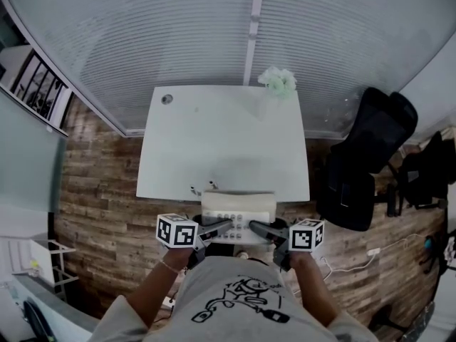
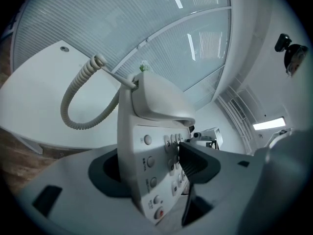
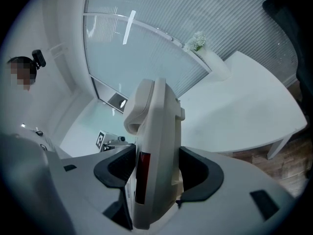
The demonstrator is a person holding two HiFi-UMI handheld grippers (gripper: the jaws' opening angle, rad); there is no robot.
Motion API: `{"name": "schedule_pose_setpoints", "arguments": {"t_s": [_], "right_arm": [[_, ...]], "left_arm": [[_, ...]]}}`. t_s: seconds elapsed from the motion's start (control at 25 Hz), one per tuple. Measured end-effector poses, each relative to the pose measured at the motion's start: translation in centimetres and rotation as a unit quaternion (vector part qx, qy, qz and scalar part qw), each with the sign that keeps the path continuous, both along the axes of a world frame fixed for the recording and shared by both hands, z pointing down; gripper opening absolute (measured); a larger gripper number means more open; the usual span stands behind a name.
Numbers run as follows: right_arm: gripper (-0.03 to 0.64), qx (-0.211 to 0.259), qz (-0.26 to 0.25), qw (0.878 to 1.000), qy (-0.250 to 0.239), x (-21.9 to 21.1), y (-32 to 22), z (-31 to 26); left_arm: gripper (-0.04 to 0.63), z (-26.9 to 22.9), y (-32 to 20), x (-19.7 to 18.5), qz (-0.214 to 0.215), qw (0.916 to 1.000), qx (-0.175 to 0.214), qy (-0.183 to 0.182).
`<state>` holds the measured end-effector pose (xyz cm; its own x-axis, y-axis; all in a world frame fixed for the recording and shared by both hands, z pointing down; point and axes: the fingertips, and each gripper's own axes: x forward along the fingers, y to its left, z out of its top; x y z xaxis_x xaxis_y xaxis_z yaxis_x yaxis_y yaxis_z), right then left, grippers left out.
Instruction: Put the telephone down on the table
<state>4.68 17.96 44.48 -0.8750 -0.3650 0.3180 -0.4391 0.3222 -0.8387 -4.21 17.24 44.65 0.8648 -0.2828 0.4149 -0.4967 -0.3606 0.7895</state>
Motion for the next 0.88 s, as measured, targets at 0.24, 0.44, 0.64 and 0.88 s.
{"name": "schedule_pose_setpoints", "arguments": {"t_s": [0.24, 0.44, 0.64, 0.88], "right_arm": [[0.290, -0.001, 0.004, 1.000, 0.002, -1.5, -2.4, -0.1], [0.290, -0.003, 0.008, 1.000, 0.005, -2.8, -4.0, -0.3], [0.290, -0.004, 0.010, 1.000, 0.006, -3.7, -5.2, -0.2], [0.290, -0.012, 0.014, 1.000, 0.013, -3.8, -6.0, 0.0]], "left_arm": [[0.295, -0.1, -2.4, -1.6, 0.003, 1.0000, -0.002, 0.001], [0.293, -0.3, -4.1, -2.8, 0.010, 0.9999, 0.000, 0.005], [0.293, -0.1, -5.4, -3.6, 0.010, 0.9999, -0.003, 0.009], [0.293, 0.2, -6.1, -3.7, 0.009, 0.9999, -0.008, 0.012]]}}
